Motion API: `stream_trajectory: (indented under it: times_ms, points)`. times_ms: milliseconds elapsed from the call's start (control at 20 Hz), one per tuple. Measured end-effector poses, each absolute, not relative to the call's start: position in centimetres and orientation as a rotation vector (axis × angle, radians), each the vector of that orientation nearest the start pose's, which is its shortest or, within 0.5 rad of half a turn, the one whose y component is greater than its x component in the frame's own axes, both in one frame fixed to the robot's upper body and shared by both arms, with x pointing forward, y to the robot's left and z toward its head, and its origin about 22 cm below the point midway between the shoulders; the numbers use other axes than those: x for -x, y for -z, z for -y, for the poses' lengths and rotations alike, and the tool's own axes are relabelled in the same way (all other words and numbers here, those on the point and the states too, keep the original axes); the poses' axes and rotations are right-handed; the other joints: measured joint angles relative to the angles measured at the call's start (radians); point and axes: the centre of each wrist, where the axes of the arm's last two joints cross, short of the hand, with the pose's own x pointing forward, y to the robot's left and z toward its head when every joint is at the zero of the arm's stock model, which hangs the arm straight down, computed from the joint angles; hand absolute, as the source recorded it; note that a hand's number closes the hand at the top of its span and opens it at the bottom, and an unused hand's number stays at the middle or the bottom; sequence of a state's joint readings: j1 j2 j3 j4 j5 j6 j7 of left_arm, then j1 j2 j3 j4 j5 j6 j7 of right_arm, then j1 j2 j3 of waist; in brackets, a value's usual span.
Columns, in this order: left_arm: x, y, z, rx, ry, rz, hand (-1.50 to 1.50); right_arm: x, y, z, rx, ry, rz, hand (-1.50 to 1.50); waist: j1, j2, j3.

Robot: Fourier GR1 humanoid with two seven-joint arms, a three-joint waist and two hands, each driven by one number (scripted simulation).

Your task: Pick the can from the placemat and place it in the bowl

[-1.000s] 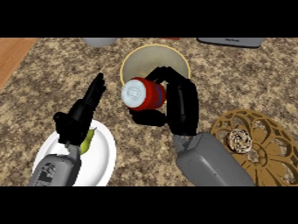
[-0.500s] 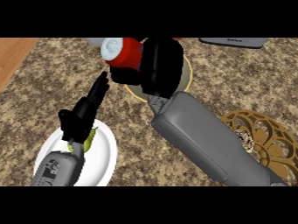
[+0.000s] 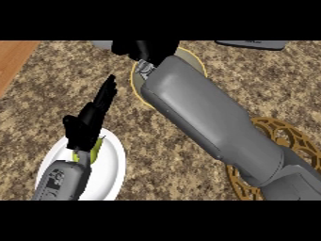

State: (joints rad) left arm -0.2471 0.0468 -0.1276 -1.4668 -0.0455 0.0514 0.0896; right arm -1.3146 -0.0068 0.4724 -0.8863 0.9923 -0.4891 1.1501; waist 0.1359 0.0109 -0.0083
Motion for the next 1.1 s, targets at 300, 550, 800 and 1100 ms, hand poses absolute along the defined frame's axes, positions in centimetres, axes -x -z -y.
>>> stream_trajectory:
  times_ms: [300, 550, 800, 1100]
  points:
    - [-29.2, -3.4, -18.1, 0.021, 0.214, 1.614, 0.0, -39.6, -21.9, -3.2, 1.352, -0.413, 1.502, 1.5, -0.015, 0.005, 0.002]
    - [-29.5, -3.5, -18.4, 0.014, 0.193, 1.613, 0.0, -41.0, -19.5, -2.1, 1.401, -0.44, 1.422, 1.5, -0.031, 0.008, 0.004]
    - [-28.9, -3.0, -19.2, 0.012, 0.18, 1.614, 0.0, -42.1, -16.0, -0.2, 1.422, -0.462, 1.339, 1.5, -0.039, 0.009, 0.005]
    - [-28.9, -3.2, -19.5, 0.0, 0.17, 1.61, 0.0, -42.4, -12.9, 1.8, 1.303, -0.425, 1.254, -1.5, -0.055, 0.007, 0.007]
